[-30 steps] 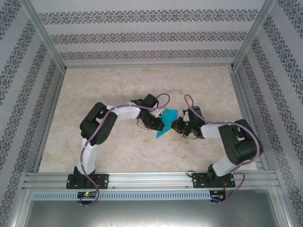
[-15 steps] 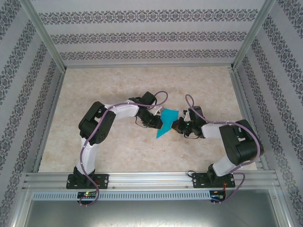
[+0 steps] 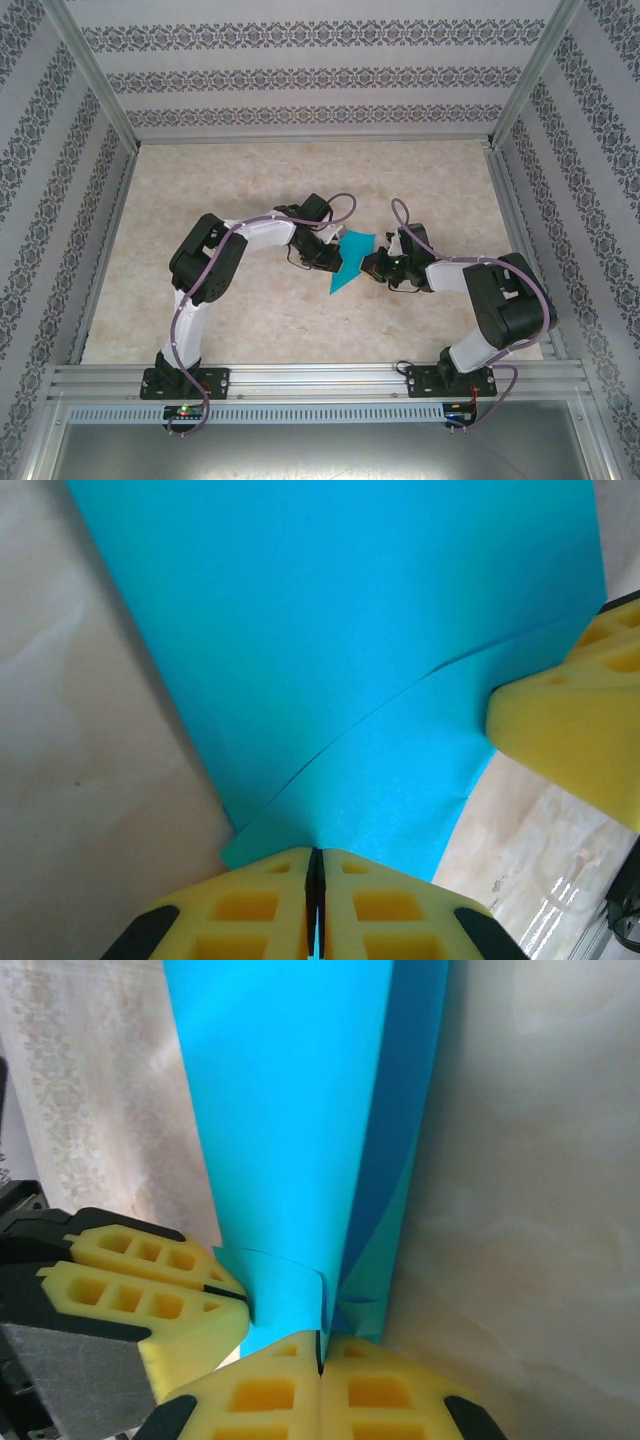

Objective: Fold a paper plane with a square sheet of paper (pick it up from the middle)
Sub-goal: Fourth fold the wing at the center of the table.

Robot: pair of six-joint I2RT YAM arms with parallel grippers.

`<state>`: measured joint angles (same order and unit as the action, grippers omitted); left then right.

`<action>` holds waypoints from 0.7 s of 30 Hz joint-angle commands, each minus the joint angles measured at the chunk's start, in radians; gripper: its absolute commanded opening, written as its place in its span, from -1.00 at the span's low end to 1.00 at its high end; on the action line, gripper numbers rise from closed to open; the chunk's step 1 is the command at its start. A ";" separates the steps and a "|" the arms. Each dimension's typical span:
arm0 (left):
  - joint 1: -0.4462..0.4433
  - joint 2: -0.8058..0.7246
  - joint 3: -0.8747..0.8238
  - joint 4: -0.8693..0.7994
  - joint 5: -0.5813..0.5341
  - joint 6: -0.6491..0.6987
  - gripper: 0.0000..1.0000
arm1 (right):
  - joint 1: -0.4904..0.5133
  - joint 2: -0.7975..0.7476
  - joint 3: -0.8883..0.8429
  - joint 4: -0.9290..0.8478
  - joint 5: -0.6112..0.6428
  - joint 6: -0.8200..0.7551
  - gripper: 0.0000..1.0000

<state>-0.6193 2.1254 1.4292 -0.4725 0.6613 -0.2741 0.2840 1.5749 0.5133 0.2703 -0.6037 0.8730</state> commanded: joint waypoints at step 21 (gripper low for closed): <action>0.007 0.032 -0.035 0.002 -0.012 0.028 -0.76 | 0.055 0.000 0.033 0.102 -0.007 0.092 -0.91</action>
<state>-0.6193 2.1265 1.4254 -0.4664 0.6666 -0.2676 0.3367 1.5753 0.5217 0.3344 -0.6178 0.9501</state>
